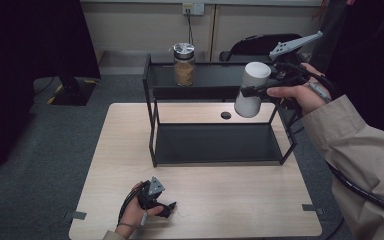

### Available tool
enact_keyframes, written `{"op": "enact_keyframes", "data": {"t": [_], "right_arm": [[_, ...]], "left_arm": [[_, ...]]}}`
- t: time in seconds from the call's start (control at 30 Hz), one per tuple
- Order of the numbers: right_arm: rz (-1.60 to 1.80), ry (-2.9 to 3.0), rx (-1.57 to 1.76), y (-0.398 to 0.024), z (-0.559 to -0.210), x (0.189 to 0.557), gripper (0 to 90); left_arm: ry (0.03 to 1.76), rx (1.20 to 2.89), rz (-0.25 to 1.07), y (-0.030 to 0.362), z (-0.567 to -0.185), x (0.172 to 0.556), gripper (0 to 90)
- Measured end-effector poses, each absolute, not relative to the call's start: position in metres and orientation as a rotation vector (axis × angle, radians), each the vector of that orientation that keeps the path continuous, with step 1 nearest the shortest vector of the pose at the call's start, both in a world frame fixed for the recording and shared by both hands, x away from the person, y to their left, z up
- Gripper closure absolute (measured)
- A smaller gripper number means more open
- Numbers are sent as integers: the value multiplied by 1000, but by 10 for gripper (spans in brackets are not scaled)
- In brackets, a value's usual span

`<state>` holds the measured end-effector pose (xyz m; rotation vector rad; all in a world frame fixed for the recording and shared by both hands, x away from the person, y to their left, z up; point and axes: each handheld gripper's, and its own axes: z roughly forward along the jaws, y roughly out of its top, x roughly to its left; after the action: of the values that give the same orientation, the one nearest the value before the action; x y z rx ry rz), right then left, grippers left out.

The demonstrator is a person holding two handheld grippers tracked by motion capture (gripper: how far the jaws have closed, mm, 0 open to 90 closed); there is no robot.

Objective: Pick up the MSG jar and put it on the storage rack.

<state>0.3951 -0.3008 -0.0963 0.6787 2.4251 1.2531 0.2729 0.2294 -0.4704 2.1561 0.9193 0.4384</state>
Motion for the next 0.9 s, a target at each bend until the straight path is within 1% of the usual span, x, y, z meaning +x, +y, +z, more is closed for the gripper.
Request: {"op": "enact_keyframes", "data": {"t": [0.53,0.9], "right_arm": [[1232,2359,744,-288,-64,404,349],[1224,2318,788,-282,-55,416,349]], "left_arm": [[919,2154,438,230,-471,273,0],[919,2157,437,230,-470,273,0]]}}
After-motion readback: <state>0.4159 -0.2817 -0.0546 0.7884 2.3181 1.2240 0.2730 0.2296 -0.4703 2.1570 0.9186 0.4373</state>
